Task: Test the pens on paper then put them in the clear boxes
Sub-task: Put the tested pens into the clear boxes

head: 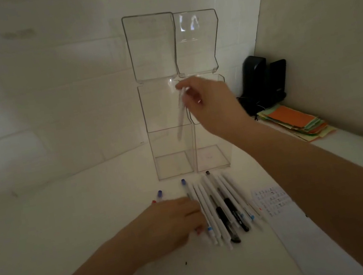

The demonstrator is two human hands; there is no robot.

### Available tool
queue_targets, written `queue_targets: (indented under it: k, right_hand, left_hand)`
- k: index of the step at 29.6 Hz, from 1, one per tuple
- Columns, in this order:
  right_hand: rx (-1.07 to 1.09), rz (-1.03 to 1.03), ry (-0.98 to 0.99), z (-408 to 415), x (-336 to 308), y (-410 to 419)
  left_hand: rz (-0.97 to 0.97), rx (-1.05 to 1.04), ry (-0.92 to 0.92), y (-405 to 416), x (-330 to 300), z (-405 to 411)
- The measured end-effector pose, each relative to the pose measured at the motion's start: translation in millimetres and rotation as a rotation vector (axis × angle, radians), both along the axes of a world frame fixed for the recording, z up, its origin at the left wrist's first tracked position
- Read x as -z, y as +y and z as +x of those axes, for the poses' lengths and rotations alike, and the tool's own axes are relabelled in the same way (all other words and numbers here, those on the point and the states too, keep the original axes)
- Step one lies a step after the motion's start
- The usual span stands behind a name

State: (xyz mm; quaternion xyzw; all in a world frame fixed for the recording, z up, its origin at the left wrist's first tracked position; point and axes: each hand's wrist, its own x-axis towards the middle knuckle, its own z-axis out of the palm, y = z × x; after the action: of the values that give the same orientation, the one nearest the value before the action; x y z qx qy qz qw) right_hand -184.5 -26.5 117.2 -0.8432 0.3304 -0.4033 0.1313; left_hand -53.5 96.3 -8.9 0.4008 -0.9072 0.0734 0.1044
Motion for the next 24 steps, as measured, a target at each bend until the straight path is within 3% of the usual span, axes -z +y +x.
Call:
queue_targets:
  k: [3, 6, 10, 12, 15, 19, 24]
  right_hand:
    - [-0.051, 0.04, 0.087, -2, 20, -3]
    - [-0.123, -0.054, 0.142, -21, 37, 11]
    - [-0.348, 0.06, 0.659, -62, 68, 40]
    - [-0.423, 0.08, 0.783, -73, 86, 49]
    - [-0.491, 0.002, 0.807, -77, 104, 52]
    - [-0.529, -0.101, 0.864, -73, 105, 50]
    - [-0.563, -0.084, 0.928, -72, 101, 50]
  left_hand:
    - [-0.056, -0.077, 0.357, -4, -27, 2]
    - [-0.223, -0.153, 0.704, -13, -61, 7]
    - [-0.449, -0.267, 0.927, -31, -97, 13]
    - [-0.545, -0.313, 0.874, -42, -106, 18]
    - [-0.607, -0.41, 0.752, -63, -101, 27]
    - [-0.482, -0.517, 0.574, -82, -75, 34]
    - [-0.341, -0.578, 0.368, -82, -55, 36]
